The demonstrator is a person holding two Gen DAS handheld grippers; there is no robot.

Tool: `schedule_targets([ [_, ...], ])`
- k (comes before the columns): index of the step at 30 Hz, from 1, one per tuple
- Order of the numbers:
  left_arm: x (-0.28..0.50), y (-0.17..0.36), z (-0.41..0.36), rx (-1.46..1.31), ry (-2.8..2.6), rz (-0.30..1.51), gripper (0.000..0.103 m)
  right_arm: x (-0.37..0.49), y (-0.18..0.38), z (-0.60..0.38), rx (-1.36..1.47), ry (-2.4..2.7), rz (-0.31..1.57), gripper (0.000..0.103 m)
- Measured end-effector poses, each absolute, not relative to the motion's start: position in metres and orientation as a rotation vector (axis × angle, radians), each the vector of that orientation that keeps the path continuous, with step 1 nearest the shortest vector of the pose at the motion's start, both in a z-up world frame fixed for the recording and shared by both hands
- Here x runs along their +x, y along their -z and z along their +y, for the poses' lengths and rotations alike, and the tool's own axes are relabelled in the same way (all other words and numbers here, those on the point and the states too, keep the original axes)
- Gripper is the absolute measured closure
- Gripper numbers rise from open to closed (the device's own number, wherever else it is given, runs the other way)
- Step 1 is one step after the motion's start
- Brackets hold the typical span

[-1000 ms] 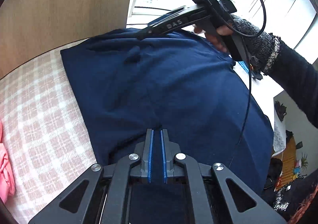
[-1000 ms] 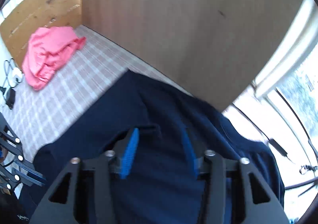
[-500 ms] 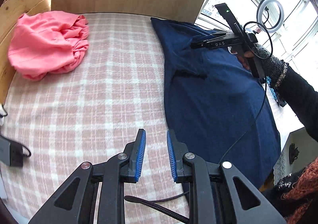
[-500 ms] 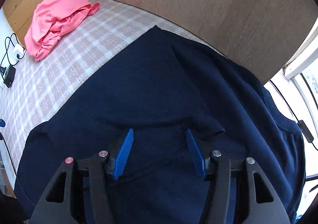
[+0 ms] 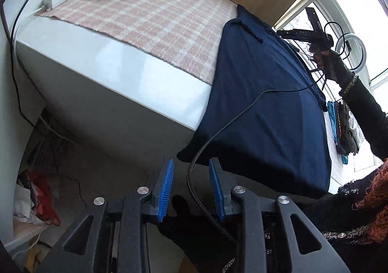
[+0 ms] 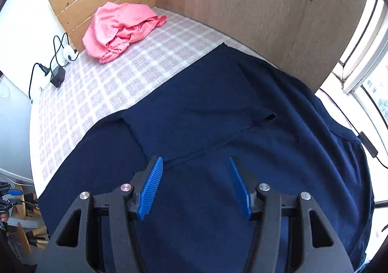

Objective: Fold clothes

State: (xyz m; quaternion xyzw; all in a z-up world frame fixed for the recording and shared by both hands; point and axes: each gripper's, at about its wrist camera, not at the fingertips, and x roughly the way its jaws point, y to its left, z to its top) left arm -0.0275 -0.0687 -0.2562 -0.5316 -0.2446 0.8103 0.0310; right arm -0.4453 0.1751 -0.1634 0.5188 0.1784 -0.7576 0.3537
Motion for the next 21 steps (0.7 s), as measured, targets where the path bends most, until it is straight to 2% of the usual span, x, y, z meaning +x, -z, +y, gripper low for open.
schedule_targets([
  [4, -0.024, 0.281, -0.062, -1.656, -2.442, -0.737, 0.070, -0.439, 0.155, 0.173, 1.359, 1.945, 0.437, 0.048],
  [8, -0.002, 0.292, -0.065, -1.697, -2.415, -0.699, 0.070, -0.448, 0.092, 0.208, 1.282, 2.087, 0.392, 0.048],
  [11, 0.008, 0.296, -0.065, -1.684, -2.395, -0.687, 0.058, -0.458, 0.046, 0.241, 1.236, 2.227, 0.423, 0.048],
  [17, -0.040, 0.317, -0.049, -1.615, -2.386, -0.530, 0.060, -0.452, 0.060, 0.225, 1.281, 2.198, 0.461, 0.048],
  [21, -0.047, 0.323, -0.054, -1.624, -2.343, -0.551, 0.061, -0.446, 0.082, 0.200, 1.359, 2.103, 0.440, 0.048],
])
